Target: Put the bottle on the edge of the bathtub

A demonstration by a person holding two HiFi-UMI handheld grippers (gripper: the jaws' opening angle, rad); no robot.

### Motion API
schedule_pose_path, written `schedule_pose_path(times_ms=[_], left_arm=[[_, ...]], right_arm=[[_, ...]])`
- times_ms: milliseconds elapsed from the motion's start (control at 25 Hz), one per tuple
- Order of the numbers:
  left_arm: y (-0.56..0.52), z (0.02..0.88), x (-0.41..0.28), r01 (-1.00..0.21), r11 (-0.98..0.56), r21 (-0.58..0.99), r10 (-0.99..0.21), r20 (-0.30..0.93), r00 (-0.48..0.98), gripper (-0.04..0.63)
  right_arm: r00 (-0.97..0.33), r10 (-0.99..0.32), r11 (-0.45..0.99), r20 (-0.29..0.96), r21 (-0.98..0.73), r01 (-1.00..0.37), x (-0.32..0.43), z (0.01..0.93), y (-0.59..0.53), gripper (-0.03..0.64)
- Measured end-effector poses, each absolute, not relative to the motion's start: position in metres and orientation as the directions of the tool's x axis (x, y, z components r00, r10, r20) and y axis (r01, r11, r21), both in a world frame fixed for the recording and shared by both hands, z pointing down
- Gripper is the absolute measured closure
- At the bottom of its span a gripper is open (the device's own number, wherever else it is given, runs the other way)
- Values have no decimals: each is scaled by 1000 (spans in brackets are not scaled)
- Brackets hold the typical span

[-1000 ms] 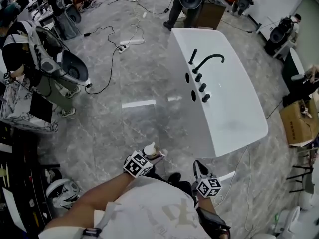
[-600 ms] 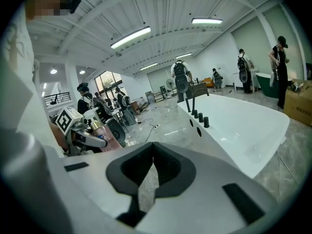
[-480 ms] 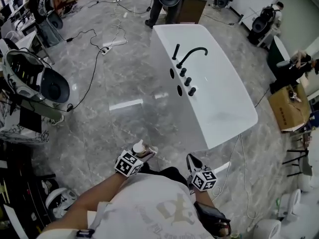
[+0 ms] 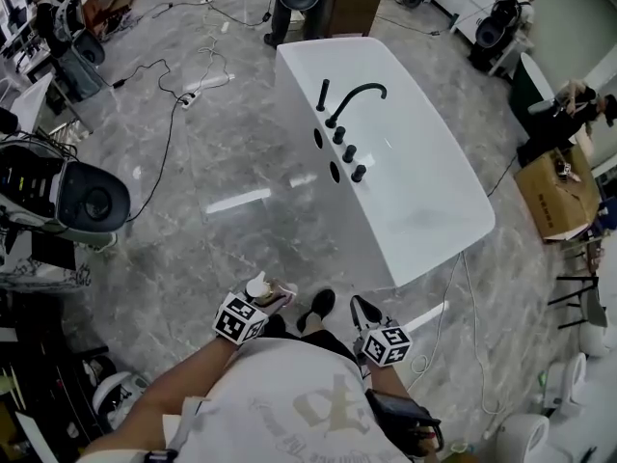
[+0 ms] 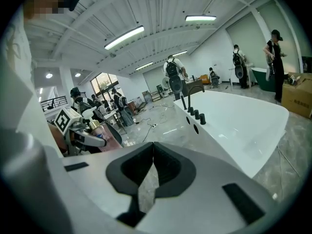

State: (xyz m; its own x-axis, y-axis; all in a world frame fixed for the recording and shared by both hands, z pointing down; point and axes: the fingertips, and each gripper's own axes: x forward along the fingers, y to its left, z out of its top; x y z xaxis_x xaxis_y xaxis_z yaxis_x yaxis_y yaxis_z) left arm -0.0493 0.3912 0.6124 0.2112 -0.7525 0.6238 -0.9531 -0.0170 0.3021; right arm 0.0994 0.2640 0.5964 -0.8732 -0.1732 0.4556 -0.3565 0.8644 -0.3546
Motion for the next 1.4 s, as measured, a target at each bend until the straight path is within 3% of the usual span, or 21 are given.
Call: schedule_pose_path(times_ms=[840,1400], left_arm=[[233,604,-25,-959,-53,278,-686,688,237,377],[170,593,-27,-981,-3,192,-683,716,142,376]], right_arm=[[-885,-131,823,446,-449,-348,96,619,115,611],[-914,-109,828,390,-473,-301,85,614,32,611]])
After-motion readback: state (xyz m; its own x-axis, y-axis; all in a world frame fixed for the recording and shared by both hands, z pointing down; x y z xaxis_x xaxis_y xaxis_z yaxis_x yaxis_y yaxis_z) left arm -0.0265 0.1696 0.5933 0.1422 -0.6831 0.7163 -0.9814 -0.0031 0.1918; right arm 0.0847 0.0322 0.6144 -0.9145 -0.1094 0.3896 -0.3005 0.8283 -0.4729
